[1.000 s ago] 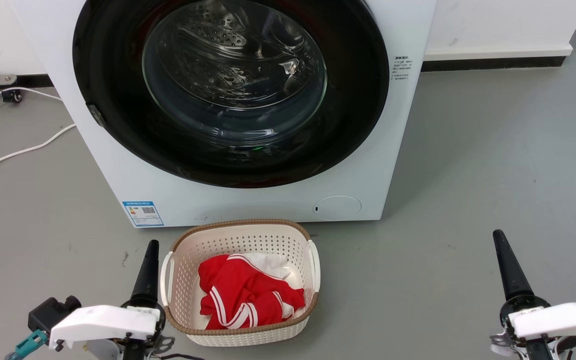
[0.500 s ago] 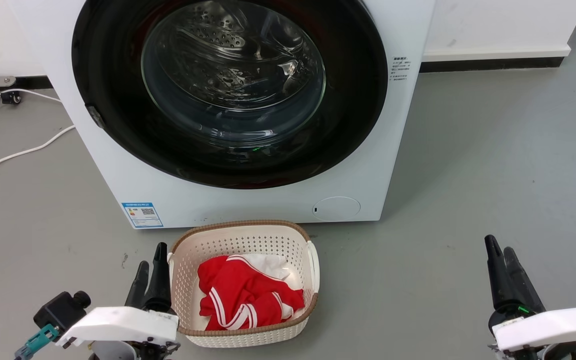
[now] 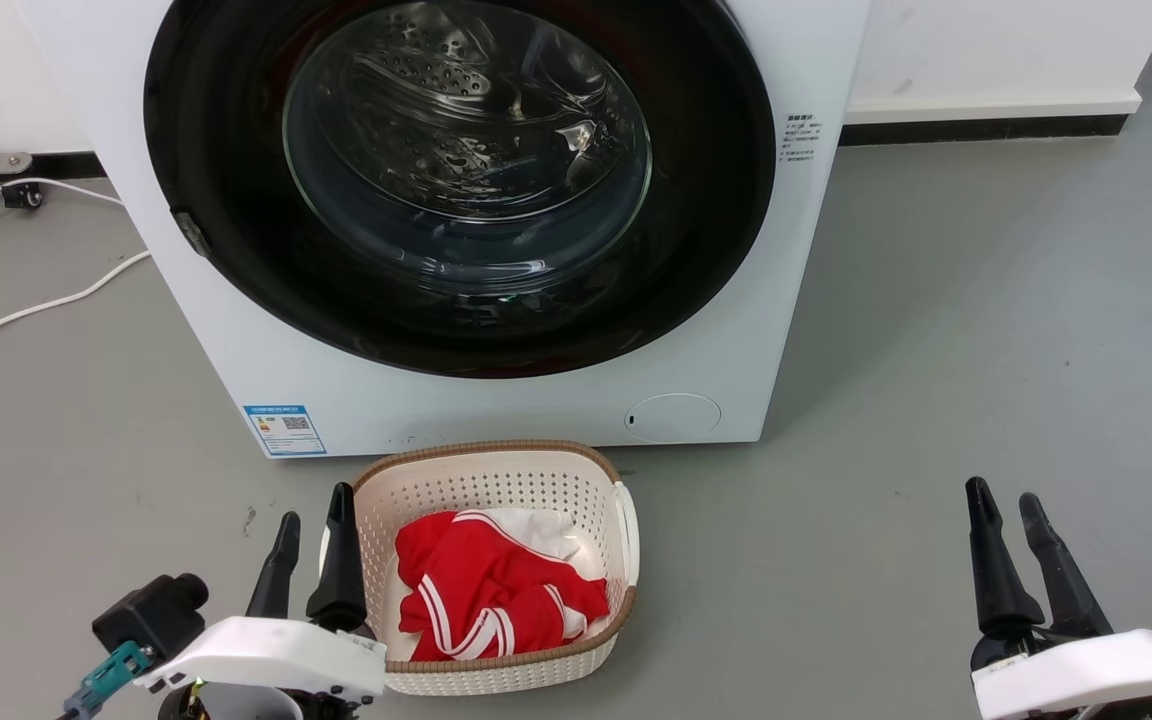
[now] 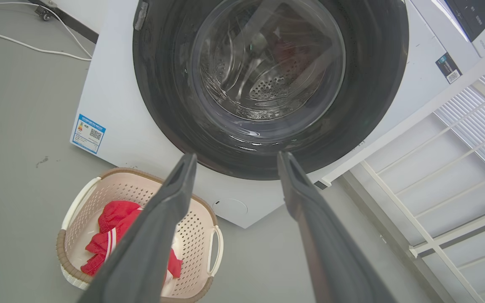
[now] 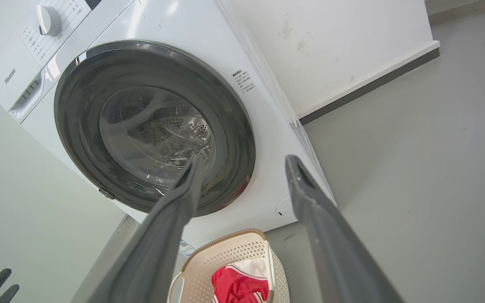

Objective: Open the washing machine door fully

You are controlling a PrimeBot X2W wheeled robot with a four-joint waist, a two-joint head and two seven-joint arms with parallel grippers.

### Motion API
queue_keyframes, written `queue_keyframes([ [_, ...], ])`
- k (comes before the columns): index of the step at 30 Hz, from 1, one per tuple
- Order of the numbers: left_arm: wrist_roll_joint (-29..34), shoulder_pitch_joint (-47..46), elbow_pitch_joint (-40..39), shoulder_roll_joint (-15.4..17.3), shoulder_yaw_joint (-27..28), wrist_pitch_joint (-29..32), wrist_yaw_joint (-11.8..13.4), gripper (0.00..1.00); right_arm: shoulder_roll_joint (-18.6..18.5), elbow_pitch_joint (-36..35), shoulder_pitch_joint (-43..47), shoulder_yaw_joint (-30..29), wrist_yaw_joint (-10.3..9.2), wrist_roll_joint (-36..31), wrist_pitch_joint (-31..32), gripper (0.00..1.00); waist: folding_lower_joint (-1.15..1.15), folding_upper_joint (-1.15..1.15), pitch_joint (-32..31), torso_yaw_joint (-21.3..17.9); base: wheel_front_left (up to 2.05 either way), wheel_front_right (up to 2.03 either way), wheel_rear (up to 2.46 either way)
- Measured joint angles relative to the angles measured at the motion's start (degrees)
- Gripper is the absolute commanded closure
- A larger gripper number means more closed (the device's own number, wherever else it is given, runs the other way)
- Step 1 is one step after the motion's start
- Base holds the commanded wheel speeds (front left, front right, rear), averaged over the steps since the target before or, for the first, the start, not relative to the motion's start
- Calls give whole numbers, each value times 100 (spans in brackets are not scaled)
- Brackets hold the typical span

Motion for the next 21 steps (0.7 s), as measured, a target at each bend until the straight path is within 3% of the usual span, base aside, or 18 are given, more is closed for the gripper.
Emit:
queue_keyframes([
  [21, 1419, 151, -136, 12, -250, -335, 176, 0, 1, -252, 231, 83, 0, -1326, -322, 0, 0, 0, -17, -17, 0, 0, 0],
])
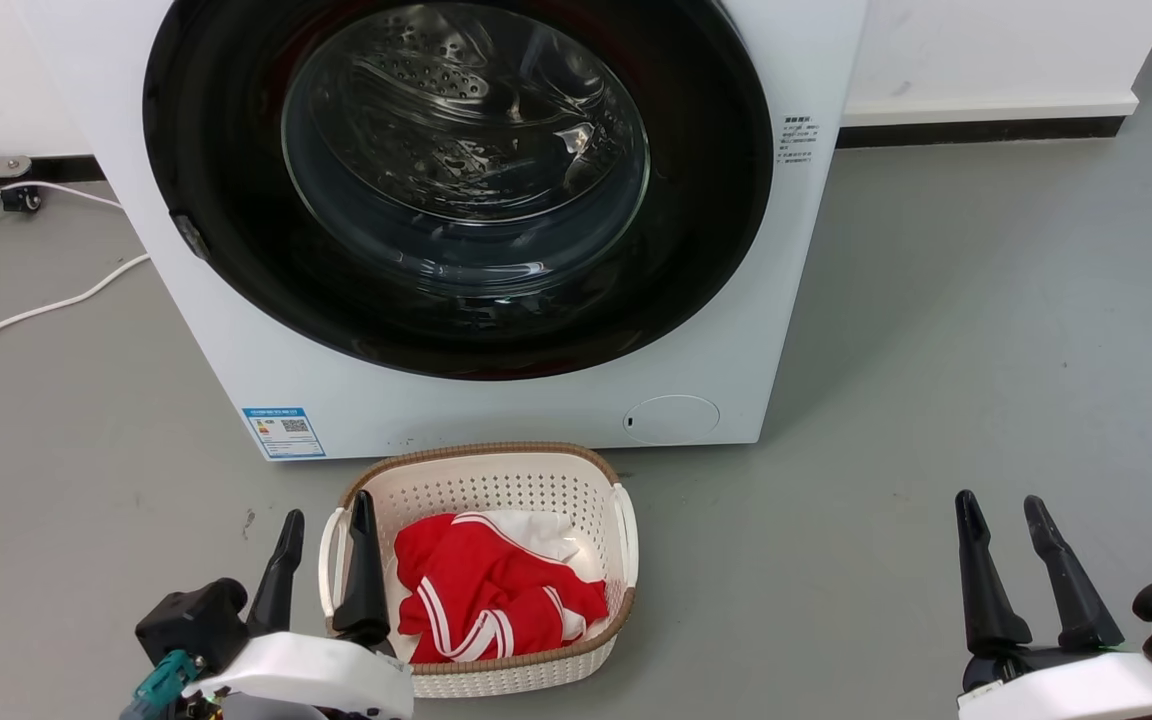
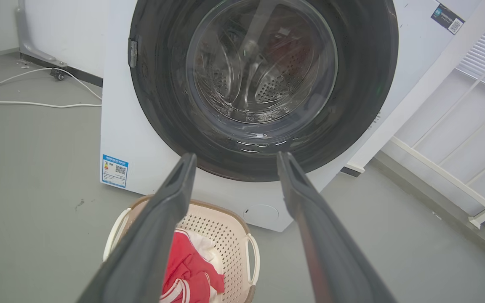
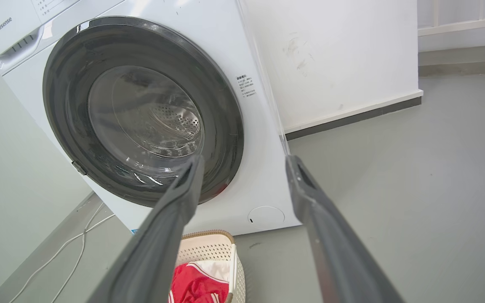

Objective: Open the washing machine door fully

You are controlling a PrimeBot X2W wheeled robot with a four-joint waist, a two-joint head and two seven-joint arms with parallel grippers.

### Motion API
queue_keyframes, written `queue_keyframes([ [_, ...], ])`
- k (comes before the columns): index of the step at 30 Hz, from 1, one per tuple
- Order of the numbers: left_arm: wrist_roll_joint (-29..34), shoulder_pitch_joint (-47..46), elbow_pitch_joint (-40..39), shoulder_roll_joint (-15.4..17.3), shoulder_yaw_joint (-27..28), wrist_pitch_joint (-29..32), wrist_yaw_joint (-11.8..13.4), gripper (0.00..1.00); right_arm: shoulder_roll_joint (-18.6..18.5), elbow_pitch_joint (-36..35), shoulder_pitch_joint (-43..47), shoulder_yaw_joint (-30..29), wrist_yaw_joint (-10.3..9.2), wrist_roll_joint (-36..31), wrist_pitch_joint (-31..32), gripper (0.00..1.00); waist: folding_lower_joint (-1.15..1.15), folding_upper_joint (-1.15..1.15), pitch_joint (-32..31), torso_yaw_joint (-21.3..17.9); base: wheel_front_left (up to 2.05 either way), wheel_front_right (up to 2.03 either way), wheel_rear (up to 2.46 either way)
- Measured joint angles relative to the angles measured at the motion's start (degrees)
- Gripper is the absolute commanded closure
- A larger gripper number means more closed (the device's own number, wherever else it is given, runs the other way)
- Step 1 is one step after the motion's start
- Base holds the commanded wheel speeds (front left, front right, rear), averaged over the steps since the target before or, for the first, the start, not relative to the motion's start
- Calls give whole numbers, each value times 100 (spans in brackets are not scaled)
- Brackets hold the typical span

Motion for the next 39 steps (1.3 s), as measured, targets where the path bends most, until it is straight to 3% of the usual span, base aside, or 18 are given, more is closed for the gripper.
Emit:
queue_keyframes([
  [39, 1894, 197, 4, -18, -171, -474, 141, 0, 2, -234, 303, 90, 1, -1527, -492, 0, -1, 0, -31, -2, 0, 0, 0],
])
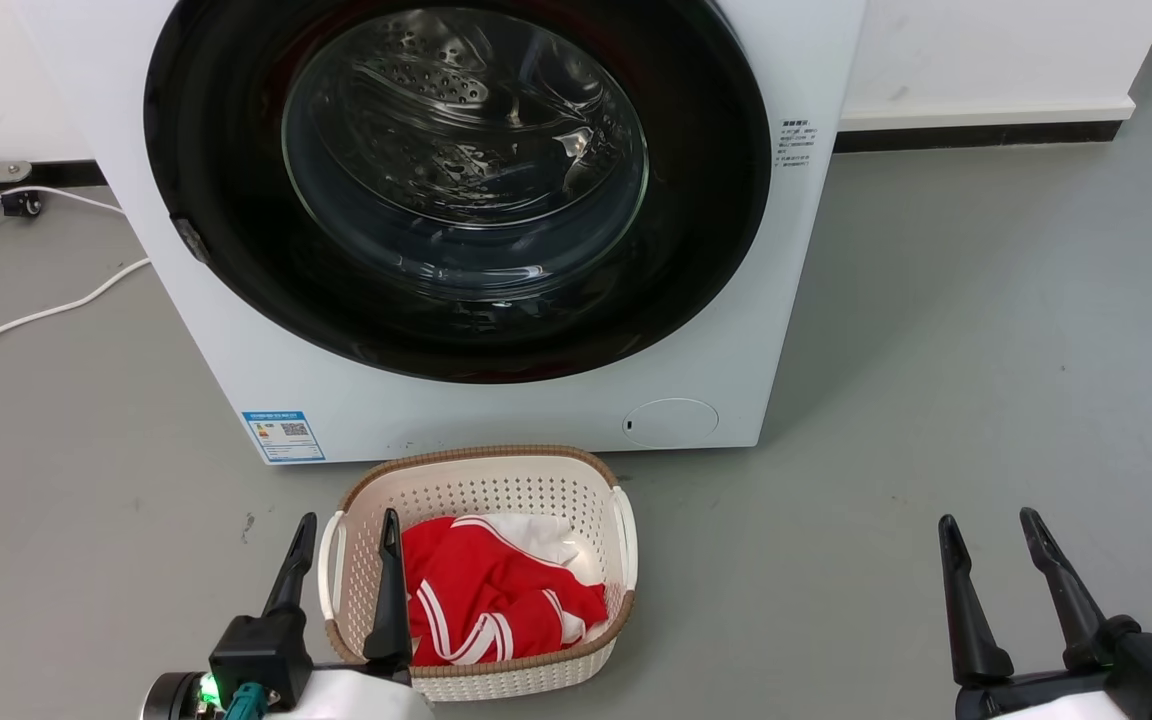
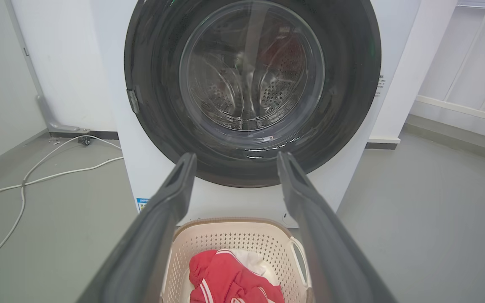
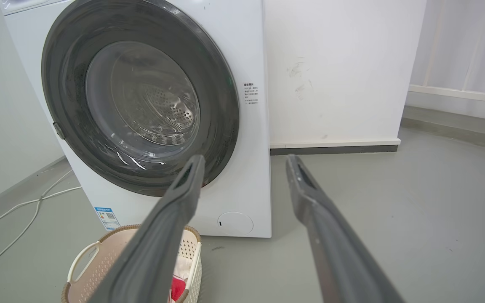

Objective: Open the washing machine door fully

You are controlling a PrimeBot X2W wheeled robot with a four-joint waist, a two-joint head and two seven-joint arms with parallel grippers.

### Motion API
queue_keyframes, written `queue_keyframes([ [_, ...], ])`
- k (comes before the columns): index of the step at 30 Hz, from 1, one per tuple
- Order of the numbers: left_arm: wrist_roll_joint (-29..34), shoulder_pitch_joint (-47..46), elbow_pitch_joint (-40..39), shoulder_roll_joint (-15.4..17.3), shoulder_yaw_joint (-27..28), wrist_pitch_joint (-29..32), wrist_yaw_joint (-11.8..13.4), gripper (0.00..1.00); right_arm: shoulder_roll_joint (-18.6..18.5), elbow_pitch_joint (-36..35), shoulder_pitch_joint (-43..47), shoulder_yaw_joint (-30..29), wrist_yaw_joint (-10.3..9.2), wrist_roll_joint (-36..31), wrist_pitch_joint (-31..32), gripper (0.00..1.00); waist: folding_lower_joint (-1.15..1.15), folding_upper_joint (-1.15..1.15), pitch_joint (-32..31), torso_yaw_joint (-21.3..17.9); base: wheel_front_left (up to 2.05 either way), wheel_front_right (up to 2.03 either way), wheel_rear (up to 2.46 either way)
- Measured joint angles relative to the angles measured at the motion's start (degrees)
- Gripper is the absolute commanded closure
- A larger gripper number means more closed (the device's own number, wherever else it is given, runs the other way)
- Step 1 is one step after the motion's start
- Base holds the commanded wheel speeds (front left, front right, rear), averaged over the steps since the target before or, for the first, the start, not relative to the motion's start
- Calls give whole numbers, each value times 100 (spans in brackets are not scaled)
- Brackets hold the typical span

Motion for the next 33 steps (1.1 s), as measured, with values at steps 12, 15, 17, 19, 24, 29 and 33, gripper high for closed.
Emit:
queue_keyframes([
  [12, 413, 80, 33, -10, -1, -129, -18, 0, 1, 58, 109, 38, 0, -87, -109, 0, 0, 0, -38, 3, 0, 0, 0],
  [15, 504, 105, 34, -11, -23, -146, -16, 0, 2, 96, 139, 67, 0, -156, -147, 0, 0, 0, -44, 6, 0, 0, 0],
  [17, 501, 106, 41, -11, -29, -146, -15, 0, 2, 120, 144, 77, 0, -155, -147, 0, 0, 0, -46, 10, 0, 0, 0],
  [19, 500, 107, 51, -11, -30, -147, -12, 0, 2, 141, 144, 78, 0, -148, -147, 0, 0, 0, -49, 13, 0, 0, 0],
  [24, 491, 109, 60, -12, -36, -147, 3, 0, 2, 170, 144, 73, 0, -127, -147, 0, 0, 0, -55, 19, 0, 0, 0],
  [29, 480, 115, 70, -12, -36, -147, 4, 0, 2, 203, 146, 78, 0, -99, -147, 0, 0, 0, -61, 17, 0, 0, 0],
  [33, 469, 119, 73, -12, -36, -147, 13, 0, 2, 215, 146, 88, 0, -97, -147, 0, 0, 0, -66, 16, 0, 0, 0],
])
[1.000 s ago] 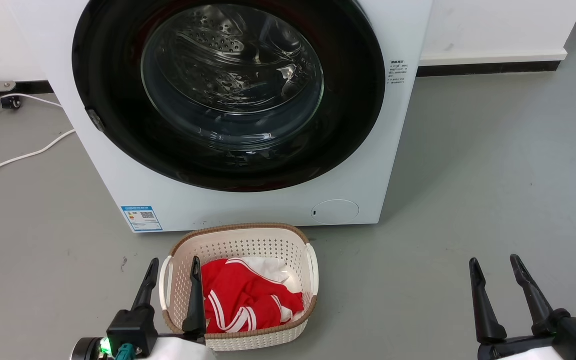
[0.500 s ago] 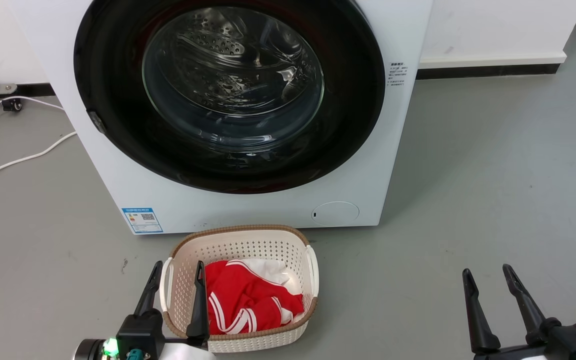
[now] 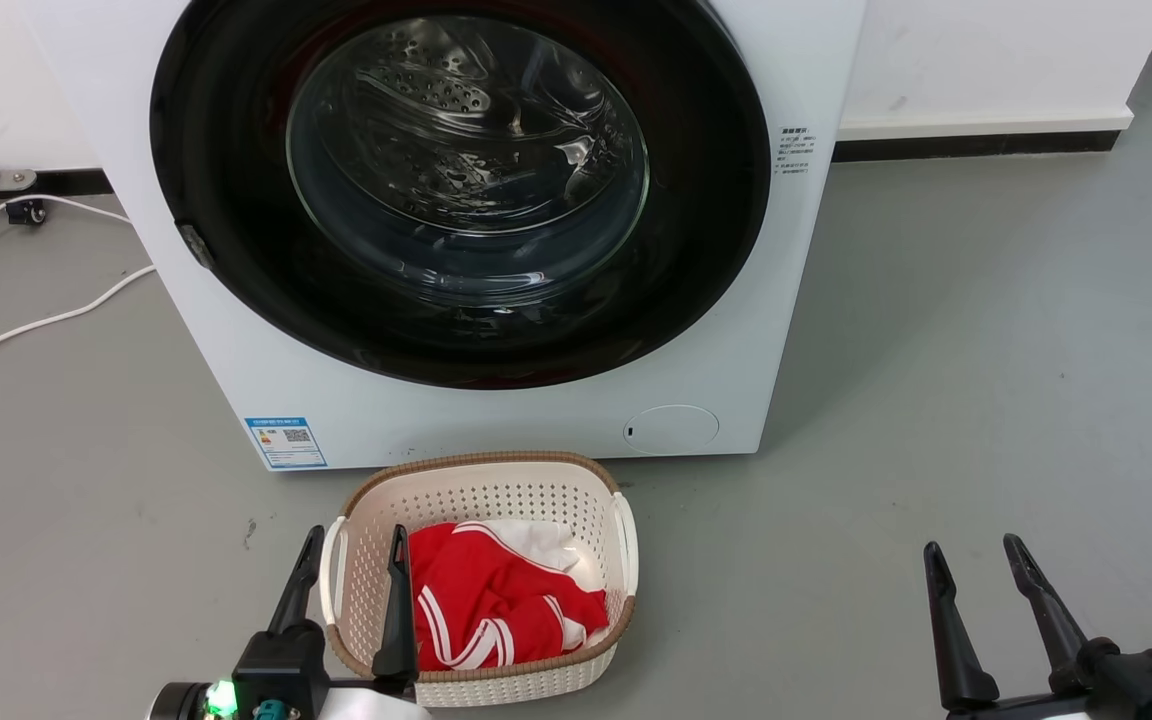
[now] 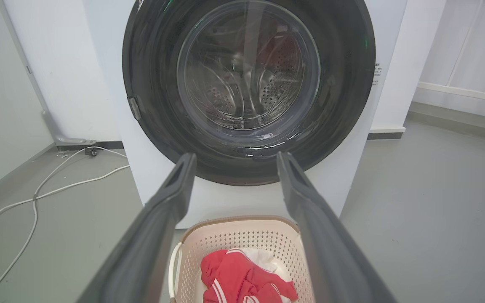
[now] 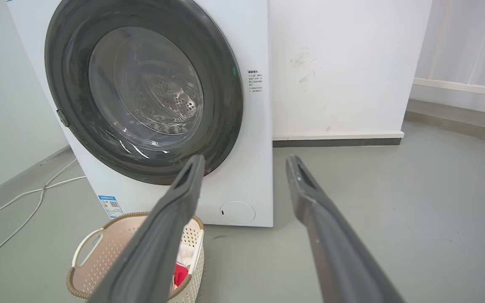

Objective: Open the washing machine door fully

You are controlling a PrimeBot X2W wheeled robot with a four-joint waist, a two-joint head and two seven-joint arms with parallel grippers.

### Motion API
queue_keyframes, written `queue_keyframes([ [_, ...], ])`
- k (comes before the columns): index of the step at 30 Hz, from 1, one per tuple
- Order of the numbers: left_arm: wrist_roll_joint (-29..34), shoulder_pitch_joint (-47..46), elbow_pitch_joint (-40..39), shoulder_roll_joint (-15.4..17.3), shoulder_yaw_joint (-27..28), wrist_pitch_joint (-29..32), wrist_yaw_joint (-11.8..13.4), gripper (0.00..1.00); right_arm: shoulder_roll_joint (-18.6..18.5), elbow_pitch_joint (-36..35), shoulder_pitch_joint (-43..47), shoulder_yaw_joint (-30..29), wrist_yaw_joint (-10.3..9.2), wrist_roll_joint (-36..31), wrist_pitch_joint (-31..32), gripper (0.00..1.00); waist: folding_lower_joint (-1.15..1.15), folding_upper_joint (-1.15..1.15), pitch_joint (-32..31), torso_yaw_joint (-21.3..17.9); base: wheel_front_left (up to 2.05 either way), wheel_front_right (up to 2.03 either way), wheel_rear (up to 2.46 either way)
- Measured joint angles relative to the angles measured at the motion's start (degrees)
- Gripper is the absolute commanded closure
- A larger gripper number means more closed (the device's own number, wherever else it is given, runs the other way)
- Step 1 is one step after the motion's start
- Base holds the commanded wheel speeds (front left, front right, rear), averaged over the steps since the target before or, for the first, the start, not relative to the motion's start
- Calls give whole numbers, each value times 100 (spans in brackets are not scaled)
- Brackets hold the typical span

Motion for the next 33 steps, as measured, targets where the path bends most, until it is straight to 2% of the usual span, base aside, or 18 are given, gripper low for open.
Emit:
queue_keyframes([
  [1, -3, 2, 0, 0, 0, 0, 11, 0, 0, 3, 0, 1, 0, 0, 0, 18, 0, 0, -2, 0, 0, 0, 0],
  [2, -4, 8, 0, 0, 0, 0, 21, 0, 0, 8, 0, 5, 0, 0, 0, 85, 0, 0, -4, 0, 0, 0, 0],
  [3, -4, 15, 0, 0, 1, 0, 21, 0, 0, 9, 1, 3, 0, 0, 0, 100, 0, 0, -4, -1, 0, 0, 0],
  [7, -14, 16, 9, 0, 4, 0, 22, 0, 0, 38, 1, 10, 0, 113, 0, 100, 0, 0, -4, -2, 0, 0, 0],
  [10, -29, 16, 20, 0, 10, 0, 24, 0, 1, 79, -1, -7, 0, 942, 0, 100, 0, 0, -7, 1, 0, 0, 0],
  [14, -31, 16, 29, -1, 13, 0, 29, 0, 3, 121, -35, 93, 0, 3222, 0, 100, 0, 0, -14, -5, 0, 0, 0],
  [20, -31, 16, 41, -2, 22, 0, 22, 0, 7, 119, -72, 522, -1, 7221, -1, 100, 1, 0, -9, -3, 0, 0, 0],
  [22, -31, 16, 45, -2, 30, 0, 22, 0, 5, -88, -92, 727, -1, 8318, -2, 100, 1, 0, -6, -1, 0, 0, 0],
  [24, -31, 16, 48, -2, 32, 0, 21, 0, 13, -347, -118, 850, 0, 9115, 42, 100, 1, 0, -1, 0, 0, 0, 0],
  [25, -31, 16, 47, -2, 34, 0, 21, 0, 15, -471, -118, 835, 0, 9457, 151, 100, 1, 0, 2, 0, 0, 0, 0],
  [26, -31, 18, 46, -2, 32, 0, 21, 0, 12, -735, -42, 615, 0, 10308, 576, 100, 1, 0, 16, 3, 0, 0, 0],
  [30, -38, 16, 47, -3, 24, 0, 20, 0, 12, -876, 88, 331, 0, 10872, 1306, 100, 1, 0, 27, 20, 0, 0, 0],
  [33, -47, 15, 51, -3, 18, -7, 21, 0, 10, -733, 188, 185, 0, 10456, 1655, 100, 1, 0, 28, 36, 0, 0, 0],
])
